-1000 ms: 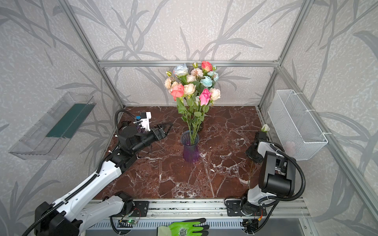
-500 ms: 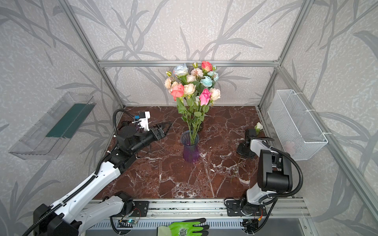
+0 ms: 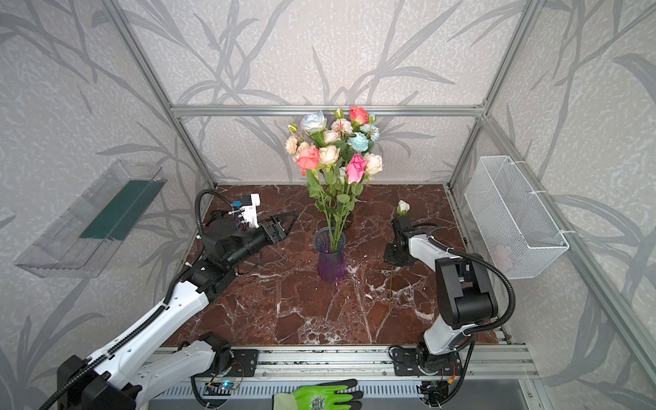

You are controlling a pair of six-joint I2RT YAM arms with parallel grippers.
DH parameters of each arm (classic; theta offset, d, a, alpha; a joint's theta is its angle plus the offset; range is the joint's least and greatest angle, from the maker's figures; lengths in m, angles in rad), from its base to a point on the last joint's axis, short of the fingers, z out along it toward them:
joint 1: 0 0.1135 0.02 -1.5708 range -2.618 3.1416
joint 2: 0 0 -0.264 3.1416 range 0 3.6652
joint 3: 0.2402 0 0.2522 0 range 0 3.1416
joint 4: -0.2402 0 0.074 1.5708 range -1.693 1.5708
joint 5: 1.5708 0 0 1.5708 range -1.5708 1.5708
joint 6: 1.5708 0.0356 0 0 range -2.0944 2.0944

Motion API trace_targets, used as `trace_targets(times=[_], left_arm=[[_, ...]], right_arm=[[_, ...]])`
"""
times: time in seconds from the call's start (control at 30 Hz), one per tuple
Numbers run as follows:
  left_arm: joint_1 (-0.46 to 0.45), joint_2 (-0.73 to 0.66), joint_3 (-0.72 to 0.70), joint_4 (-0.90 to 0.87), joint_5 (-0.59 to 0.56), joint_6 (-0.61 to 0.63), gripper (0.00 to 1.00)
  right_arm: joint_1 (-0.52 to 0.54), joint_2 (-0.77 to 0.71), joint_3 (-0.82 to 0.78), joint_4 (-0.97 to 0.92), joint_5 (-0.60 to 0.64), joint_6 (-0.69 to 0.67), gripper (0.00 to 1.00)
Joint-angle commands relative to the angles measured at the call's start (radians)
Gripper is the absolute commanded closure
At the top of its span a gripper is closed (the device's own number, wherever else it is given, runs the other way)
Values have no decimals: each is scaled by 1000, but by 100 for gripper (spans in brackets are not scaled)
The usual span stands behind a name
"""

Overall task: Arrange flowers in a vase
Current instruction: Pick up the flower from the middle-right of the table.

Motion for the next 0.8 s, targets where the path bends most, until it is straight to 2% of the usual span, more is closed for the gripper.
trace_targets(times=[0.0,0.27,0.53,0.63,0.77], left_arm=[[-3,-14,28,1,-15,13,12],[-4,-12,27,1,-17,18,12],[-3,-11,32,-14,-31,39,12],[-1,-12,36,-23,-37,47,12],[-1,-9,36,-39,-60,58,11]], right_arm=[[-4,-63,-21,4,-1,12,100],[-5,-257,-109,116,-43,44,100],[3,-577,-203,329,-72,76,100],[45,-716,-232,428,-37,61,100],[131,-819,-229,523,37,24,100]])
